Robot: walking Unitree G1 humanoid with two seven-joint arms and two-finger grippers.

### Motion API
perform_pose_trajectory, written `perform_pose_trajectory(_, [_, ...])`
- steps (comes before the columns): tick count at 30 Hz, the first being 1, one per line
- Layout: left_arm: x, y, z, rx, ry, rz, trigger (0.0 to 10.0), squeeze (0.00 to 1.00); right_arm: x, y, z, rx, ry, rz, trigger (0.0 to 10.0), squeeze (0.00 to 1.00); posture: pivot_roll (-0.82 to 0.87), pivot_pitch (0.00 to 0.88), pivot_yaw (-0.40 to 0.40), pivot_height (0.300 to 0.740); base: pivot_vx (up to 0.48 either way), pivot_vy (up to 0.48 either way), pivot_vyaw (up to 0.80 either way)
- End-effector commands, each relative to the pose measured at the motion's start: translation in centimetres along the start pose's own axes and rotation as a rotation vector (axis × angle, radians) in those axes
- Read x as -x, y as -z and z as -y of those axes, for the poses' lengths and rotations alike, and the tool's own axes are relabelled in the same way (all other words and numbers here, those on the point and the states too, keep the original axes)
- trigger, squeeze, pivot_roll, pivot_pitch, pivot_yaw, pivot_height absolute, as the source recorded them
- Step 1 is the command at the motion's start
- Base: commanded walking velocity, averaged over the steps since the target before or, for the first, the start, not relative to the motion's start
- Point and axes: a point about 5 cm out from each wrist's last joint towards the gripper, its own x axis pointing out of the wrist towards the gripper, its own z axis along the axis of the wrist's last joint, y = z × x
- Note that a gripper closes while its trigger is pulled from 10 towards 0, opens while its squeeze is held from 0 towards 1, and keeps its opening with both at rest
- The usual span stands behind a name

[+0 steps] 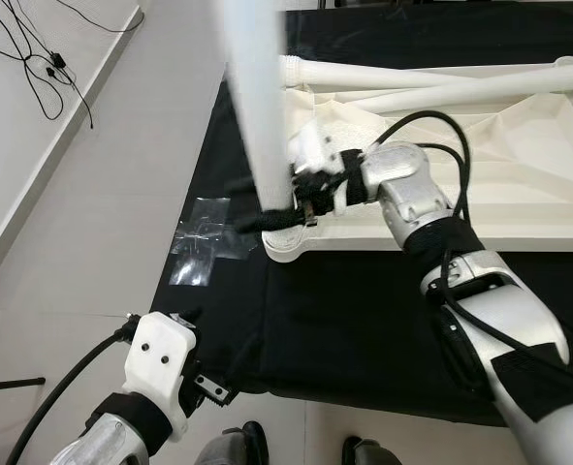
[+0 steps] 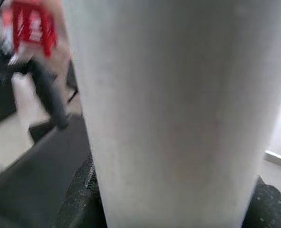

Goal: Building children table

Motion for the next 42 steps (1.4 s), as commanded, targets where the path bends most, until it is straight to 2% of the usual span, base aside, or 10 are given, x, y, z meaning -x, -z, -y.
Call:
perform_pose_trajectory(1, [0.3, 0.3, 0.0, 0.000, 0.005, -0.028, 10.0, 0.00, -1.1, 3.8, -2.9, -0.154, -0.134, -0.108, 10.0, 0.00, 0.05, 0.336, 0.053, 0.740, 0.000, 0.000, 0.00])
perform_pose_trajectory(10, [0.2, 0.2, 0.0, -0.002, 0.003, -0.026, 10.0, 0.00, -1.9, 2.6, -1.9, -0.232, -0.094, 0.015, 10.0, 0.00, 0.05, 0.336, 0.047, 0.740, 0.000, 0.000, 0.00])
perform_pose_trajectory(12, [0.1, 0.2, 0.0, -0.001, 0.003, -0.024, 10.0, 0.00, -2.1, 2.6, -1.1, -0.342, 0.016, 0.054, 10.0, 0.00, 0.04, 0.336, 0.045, 0.740, 0.000, 0.000, 0.00])
perform_pose_trajectory(29, [0.2, 0.2, 0.0, -0.001, 0.004, -0.026, 10.0, 0.00, -2.6, 5.2, -1.6, -0.547, 0.245, 0.022, 10.0, 0.00, 0.04, 0.337, 0.050, 0.740, 0.000, 0.000, 0.00])
perform_pose_trajectory(35, [0.3, 0.4, 0.3, -0.001, 0.007, -0.032, 10.0, 0.00, -2.1, 6.5, -1.7, -0.622, 0.559, -0.023, 10.0, 0.00, 0.02, 0.324, 0.002, 0.740, 0.000, 0.000, 0.00])
perform_pose_trajectory(36, [0.3, 0.4, 0.3, -0.001, 0.007, -0.032, 10.0, 0.00, -2.1, 6.5, -1.7, -0.622, 0.559, -0.023, 10.0, 0.00, 0.02, 0.324, 0.002, 0.740, 0.000, 0.000, 0.00])
perform_pose_trajectory(37, [0.4, 0.5, 0.4, -0.001, 0.007, -0.033, 10.0, 0.00, -2.1, 6.8, -2.0, -0.640, 0.647, -0.034, 10.0, 0.00, 0.02, 0.321, -0.003, 0.740, 0.000, 0.000, 0.00])
perform_pose_trajectory(38, [0.4, 0.5, 0.4, 0.001, 0.003, -0.032, 10.0, 0.00, -3.3, 6.5, -4.3, -0.636, 0.842, -0.059, 10.0, 0.00, 0.02, 0.316, -0.008, 0.740, 0.000, 0.000, 0.00])
perform_pose_trajectory(40, [0.4, 0.5, 0.4, 0.001, 0.003, -0.032, 10.0, 0.00, -3.3, 6.5, -4.3, -0.636, 0.842, -0.059, 10.0, 0.00, 0.02, 0.316, -0.008, 0.740, 0.000, 0.000, 0.00])
perform_pose_trajectory(42, [0.3, 0.5, 0.3, 0.005, -0.007, -0.028, 10.0, 0.00, -4.0, 4.5, -9.8, -0.612, 1.089, -0.089, 10.0, 0.00, 0.01, 0.328, 0.019, 0.740, 0.000, 0.000, 0.00])
